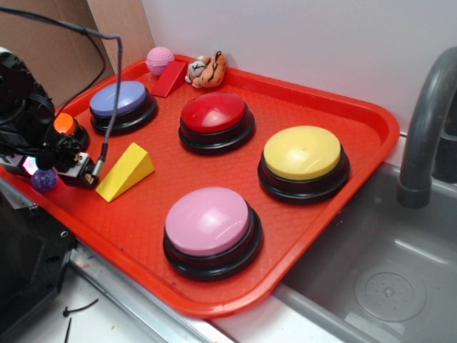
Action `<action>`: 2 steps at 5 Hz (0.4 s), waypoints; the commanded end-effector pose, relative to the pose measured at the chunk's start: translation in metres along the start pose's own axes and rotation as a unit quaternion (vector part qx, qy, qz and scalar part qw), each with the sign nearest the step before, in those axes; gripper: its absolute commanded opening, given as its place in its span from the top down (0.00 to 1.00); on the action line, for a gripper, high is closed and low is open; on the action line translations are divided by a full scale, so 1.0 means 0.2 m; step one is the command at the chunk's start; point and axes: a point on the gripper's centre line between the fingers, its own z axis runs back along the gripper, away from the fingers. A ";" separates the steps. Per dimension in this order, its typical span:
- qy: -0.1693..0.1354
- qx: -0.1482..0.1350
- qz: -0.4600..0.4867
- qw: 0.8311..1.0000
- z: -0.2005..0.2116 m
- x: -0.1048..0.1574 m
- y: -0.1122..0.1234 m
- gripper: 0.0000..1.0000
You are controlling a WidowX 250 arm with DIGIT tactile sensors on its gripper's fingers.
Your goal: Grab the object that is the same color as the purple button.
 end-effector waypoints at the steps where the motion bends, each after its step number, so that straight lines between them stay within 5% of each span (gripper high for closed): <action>1: 0.014 -0.002 -0.007 1.000 -0.01 -0.05 0.00 1.00; 2: 0.012 -0.002 -0.009 1.000 0.02 -0.06 -0.01 1.00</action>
